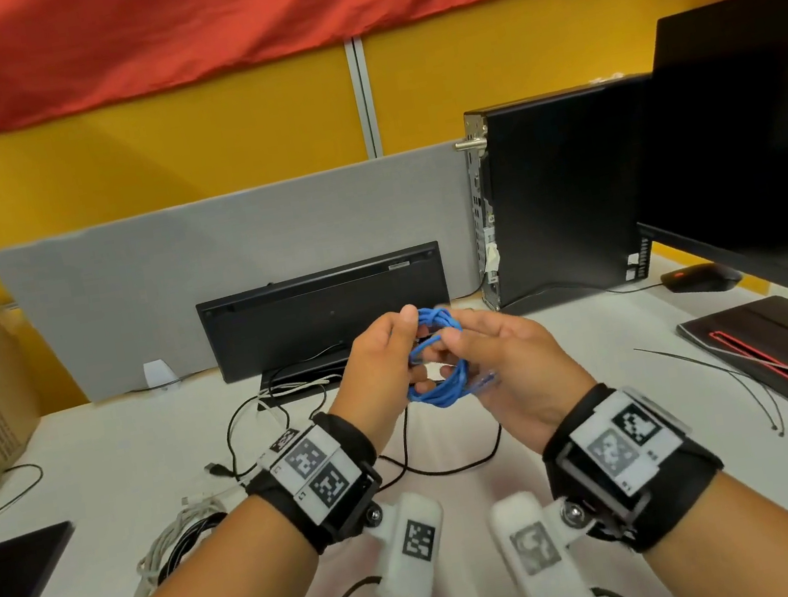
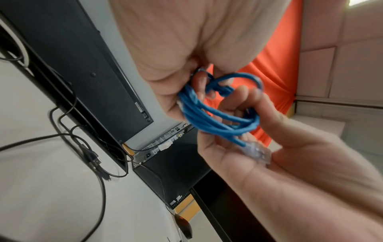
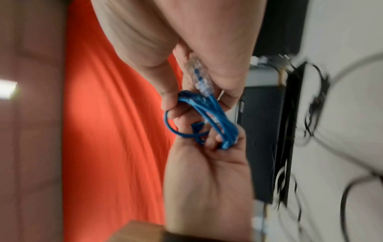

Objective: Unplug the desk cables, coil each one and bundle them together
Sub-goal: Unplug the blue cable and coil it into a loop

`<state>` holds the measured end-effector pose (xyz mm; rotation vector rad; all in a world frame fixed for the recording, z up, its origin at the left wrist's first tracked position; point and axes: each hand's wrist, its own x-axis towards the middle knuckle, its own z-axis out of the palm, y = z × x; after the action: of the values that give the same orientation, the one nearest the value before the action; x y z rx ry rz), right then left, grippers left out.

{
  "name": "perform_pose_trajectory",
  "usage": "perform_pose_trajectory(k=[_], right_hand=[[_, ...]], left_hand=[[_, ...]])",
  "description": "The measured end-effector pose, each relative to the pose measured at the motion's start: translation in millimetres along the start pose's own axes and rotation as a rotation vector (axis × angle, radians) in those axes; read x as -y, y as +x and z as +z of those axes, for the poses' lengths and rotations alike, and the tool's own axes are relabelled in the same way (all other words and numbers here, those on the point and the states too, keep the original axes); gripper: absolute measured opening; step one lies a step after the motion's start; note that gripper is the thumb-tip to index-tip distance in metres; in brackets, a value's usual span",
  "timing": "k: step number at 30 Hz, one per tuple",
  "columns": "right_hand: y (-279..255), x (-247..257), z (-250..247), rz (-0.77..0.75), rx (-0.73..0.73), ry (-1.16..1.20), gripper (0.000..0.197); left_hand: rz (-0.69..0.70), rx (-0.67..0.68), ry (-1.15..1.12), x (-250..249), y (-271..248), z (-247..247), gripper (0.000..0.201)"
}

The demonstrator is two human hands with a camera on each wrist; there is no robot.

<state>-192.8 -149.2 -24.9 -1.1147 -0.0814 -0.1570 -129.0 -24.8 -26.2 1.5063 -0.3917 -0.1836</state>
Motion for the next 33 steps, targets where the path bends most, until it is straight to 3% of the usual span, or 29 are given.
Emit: perform_pose_trajectory(k=[3, 5, 10, 14, 18, 21, 26, 29, 33], right_hand=[[-1, 8, 0, 0.095, 0.092, 0.342, 0.032], [-3, 13, 2, 0.133, 0.136, 0.436, 0.028], [2, 11, 4, 0.148, 0.099, 0.242, 0.008], [5, 12, -3, 0.156, 0.153, 0.205, 0.044], [4, 17, -8, 0.112, 0.214, -0.067, 0.052], [5, 17, -11, 0.031, 0.164, -0.528, 0.045], [8, 16, -17, -0.145, -0.05, -1.114, 0.01], [11, 16, -20, -0.209, -0.151, -1.224, 0.017], [14, 13, -19, -0.281, -0.12, -1.369, 0.024]], left_hand=[[-0.034, 0.078, -0.081, -2, -2, -1, 0.037], [-0.057, 0.107, -0.111, -4, -3, -1, 0.043], [-0.075, 0.148, -0.073, -7, -8, 1, 0.046], [-0.129, 0.156, -0.154, -5, -10, -2, 0.043], [-0.149, 0.11, -0.219, -5, -7, -8, 0.041], [-0.17, 0.056, -0.275, -7, -6, -10, 0.03], [-0.199, -0.051, -0.385, -6, -7, -7, 0.024], [-0.202, -0.067, -0.432, -5, -11, -3, 0.025], [-0.204, -0.026, -0.332, -8, -14, -3, 0.028]])
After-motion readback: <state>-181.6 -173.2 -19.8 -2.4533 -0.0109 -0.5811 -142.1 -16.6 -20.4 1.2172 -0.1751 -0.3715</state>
